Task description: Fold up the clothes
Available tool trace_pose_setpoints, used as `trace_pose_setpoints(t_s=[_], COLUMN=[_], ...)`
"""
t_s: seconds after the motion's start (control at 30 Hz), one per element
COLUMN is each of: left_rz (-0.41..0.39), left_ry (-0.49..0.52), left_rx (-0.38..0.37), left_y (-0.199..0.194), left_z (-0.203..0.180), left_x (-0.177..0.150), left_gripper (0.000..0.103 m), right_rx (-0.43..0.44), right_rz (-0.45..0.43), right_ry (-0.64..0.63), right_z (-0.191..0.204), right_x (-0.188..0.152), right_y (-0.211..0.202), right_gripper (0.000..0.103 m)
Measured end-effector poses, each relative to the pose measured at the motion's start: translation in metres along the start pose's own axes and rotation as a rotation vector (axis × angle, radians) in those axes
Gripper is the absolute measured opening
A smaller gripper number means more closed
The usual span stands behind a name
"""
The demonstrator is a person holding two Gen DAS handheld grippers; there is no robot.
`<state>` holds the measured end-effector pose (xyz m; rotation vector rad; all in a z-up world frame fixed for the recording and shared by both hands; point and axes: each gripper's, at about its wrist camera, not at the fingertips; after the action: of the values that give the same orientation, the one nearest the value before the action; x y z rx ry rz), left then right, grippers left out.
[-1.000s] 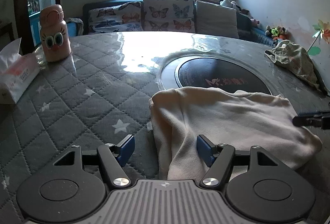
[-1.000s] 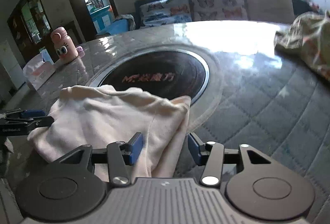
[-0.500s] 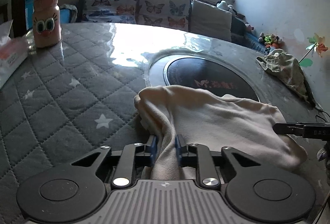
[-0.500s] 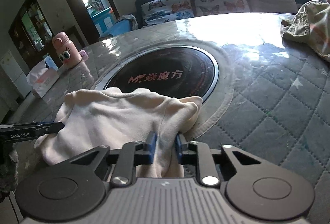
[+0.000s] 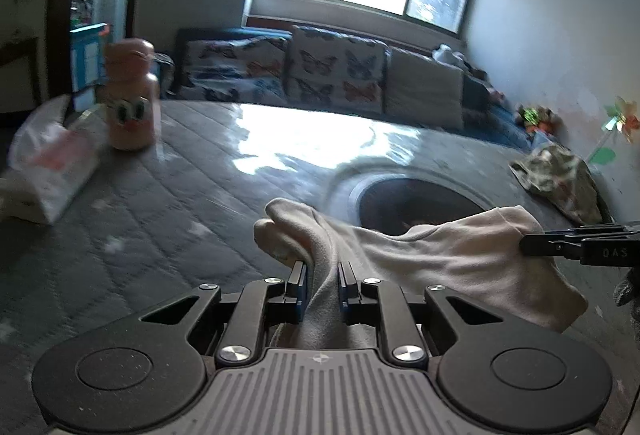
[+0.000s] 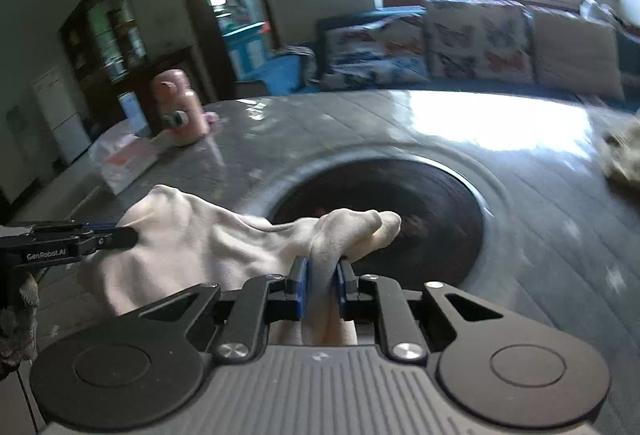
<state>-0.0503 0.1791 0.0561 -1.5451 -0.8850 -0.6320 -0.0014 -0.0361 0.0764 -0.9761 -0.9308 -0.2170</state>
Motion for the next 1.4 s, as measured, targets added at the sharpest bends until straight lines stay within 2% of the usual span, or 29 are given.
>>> trace_pose_setpoints(t_s=[0.37,0.57,0.7,0.73,0.83,0.93,1.1,1.4], left_rz=[-0.066,-0.068,-0.028,-0.011,0.031,0.016,-0.014,0.047], left_ry=[-0.056,-0.079,-0.096,-0.102,-0.113,-0.115,-0.083,-0.048], left_rx=[0.190,0.261,0.288,0.294,0.325,0.339,0.314,0.280], left_y=[-0.022,-0.023,-0.013,-0.009,-0.003,-0.010,-0.010,0.021], left_z=[0.077,0.107,0.120,0.123,0.131,0.137,0.130,0.124], left_x=[0.028,0.032,0.021,0.017,0.006,0.006,0.017,0.014], left_gripper=[0.017,0.017,0.018,0.022,0.026,0.040,0.040,0.040], right_rx=[0.121,0.160,0.154,0.147,0.093,0.062,0.086,0.199], right_rz=[-0.023,-0.017,0.008,0.024,0.063,0.075,0.074,0.125], right_ry=[-0.108,-0.142,-0.147,-0.146,-0.162,-0.154,-0.191,-0.250], right_z=[0.068,0.092,0.096,0.096,0.093,0.088,0.100,0.147], right_x=[0.057,0.078,0.082,0.081,0.074,0.071,0.078,0.076], right_y=[0.065,0.103,0.127,0.134,0.148,0.154,0.160,0.197], right_gripper=[0.013,0.013,0.013,0.014,0.016,0.017,0.018,0.018])
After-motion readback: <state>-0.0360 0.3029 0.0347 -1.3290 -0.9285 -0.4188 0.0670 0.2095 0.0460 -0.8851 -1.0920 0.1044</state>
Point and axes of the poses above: each gripper's, at about its wrist camera, not at the fingertips, and y roughly the way its jaws point, z to its left, x to its top, and after that the axes turned 1 degree about y, right-handed
